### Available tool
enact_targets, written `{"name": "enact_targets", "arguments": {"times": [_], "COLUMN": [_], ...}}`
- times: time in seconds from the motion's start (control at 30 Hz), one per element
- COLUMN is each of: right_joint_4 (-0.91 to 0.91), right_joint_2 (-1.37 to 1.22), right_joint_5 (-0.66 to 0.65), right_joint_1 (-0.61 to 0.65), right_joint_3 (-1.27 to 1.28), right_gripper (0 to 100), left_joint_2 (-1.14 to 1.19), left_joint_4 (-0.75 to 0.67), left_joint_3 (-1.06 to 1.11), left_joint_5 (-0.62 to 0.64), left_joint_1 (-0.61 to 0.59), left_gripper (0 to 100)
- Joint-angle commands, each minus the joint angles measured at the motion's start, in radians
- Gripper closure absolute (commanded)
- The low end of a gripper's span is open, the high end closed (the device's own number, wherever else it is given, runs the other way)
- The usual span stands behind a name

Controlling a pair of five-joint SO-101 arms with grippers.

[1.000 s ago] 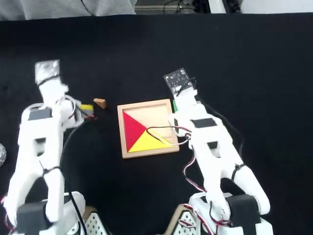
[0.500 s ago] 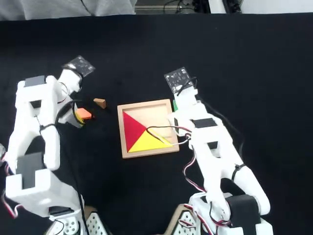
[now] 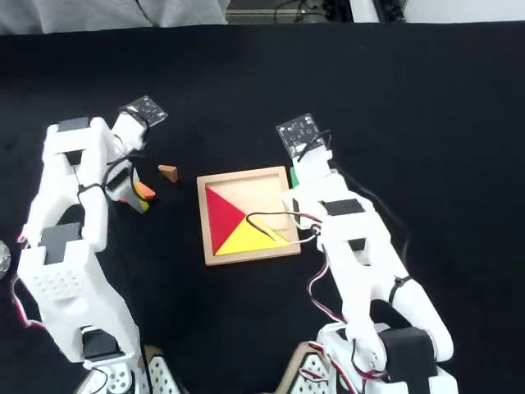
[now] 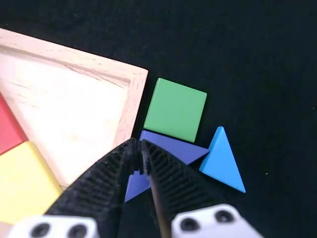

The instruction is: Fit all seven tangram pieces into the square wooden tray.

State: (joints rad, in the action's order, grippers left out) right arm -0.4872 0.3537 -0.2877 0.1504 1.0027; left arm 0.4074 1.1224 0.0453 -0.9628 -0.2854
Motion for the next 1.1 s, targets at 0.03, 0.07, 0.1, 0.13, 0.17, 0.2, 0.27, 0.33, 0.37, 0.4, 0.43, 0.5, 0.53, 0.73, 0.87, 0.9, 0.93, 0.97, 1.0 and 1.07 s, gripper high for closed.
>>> {"name": "enact_targets", "arguments": {"times": [0.03, 0.07, 0.1, 0.13, 0.17, 0.2, 0.27, 0.33, 0.37, 0.4, 0.43, 0.5, 0.53, 0.73, 0.87, 0.9, 0.93, 0.97, 1.0, 1.07], "right_joint_4": [0.025, 0.025, 0.025, 0.025, 0.025, 0.025, 0.025, 0.025, 0.025, 0.025, 0.025, 0.025, 0.025, 0.025, 0.025, 0.025, 0.025, 0.025, 0.025, 0.025], "right_joint_2": [0.035, 0.035, 0.035, 0.035, 0.035, 0.035, 0.035, 0.035, 0.035, 0.035, 0.035, 0.035, 0.035, 0.035, 0.035, 0.035, 0.035, 0.035, 0.035, 0.035], "right_joint_5": [0.006, 0.006, 0.006, 0.006, 0.006, 0.006, 0.006, 0.006, 0.006, 0.006, 0.006, 0.006, 0.006, 0.006, 0.006, 0.006, 0.006, 0.006, 0.006, 0.006], "right_joint_1": [-0.017, -0.015, -0.015, -0.015, -0.015, -0.015, -0.017, -0.017, -0.017, -0.017, -0.017, -0.017, -0.017, -0.014, -0.012, -0.012, -0.014, -0.015, -0.015, -0.015], "right_joint_3": [-0.005, -0.005, -0.005, -0.005, -0.005, -0.005, -0.005, -0.005, -0.005, -0.005, -0.005, -0.005, -0.005, -0.005, -0.005, -0.005, -0.005, -0.005, -0.004, -0.004], "right_gripper": [98.7, 98.7, 98.7, 98.7, 98.7, 98.7, 98.7, 98.7, 98.7, 98.7, 98.7, 98.7, 98.7, 98.7, 98.7, 98.7, 98.7, 98.7, 98.7, 98.7], "left_joint_2": [-0.034, -0.038, -0.041, -0.043, -0.040, -0.035, -0.028, -0.031, -0.038, -0.040, -0.041, -0.032, -0.031, -0.097, -0.172, -0.192, -0.213, -0.235, -0.249, -0.269], "left_joint_4": [0.094, 0.094, 0.094, 0.094, 0.092, 0.084, 0.066, 0.094, 0.118, 0.138, 0.147, 0.176, 0.196, 0.319, 0.324, 0.325, 0.327, 0.328, 0.341, 0.368], "left_joint_3": [-0.039, -0.036, -0.036, -0.039, -0.044, -0.045, -0.044, -0.044, -0.044, -0.044, -0.035, -0.015, 0.005, 0.042, -0.033, -0.042, -0.039, -0.028, -0.016, 0.018], "left_joint_5": [-0.029, -0.041, -0.051, -0.060, -0.074, -0.089, -0.091, -0.097, -0.100, -0.101, -0.103, -0.101, -0.095, 0.110, 0.295, 0.338, 0.374, 0.407, 0.434, 0.500], "left_joint_1": [0.041, 0.048, 0.058, 0.065, 0.071, 0.074, 0.085, 0.085, 0.085, 0.088, 0.088, 0.091, 0.093, 0.110, 0.105, 0.110, 0.117, 0.125, 0.142, 0.176], "left_gripper": [67, 67, 67, 67, 67, 67, 67, 67, 67, 67, 67, 67, 67, 71, 75, 75, 75, 75, 75, 75]}}
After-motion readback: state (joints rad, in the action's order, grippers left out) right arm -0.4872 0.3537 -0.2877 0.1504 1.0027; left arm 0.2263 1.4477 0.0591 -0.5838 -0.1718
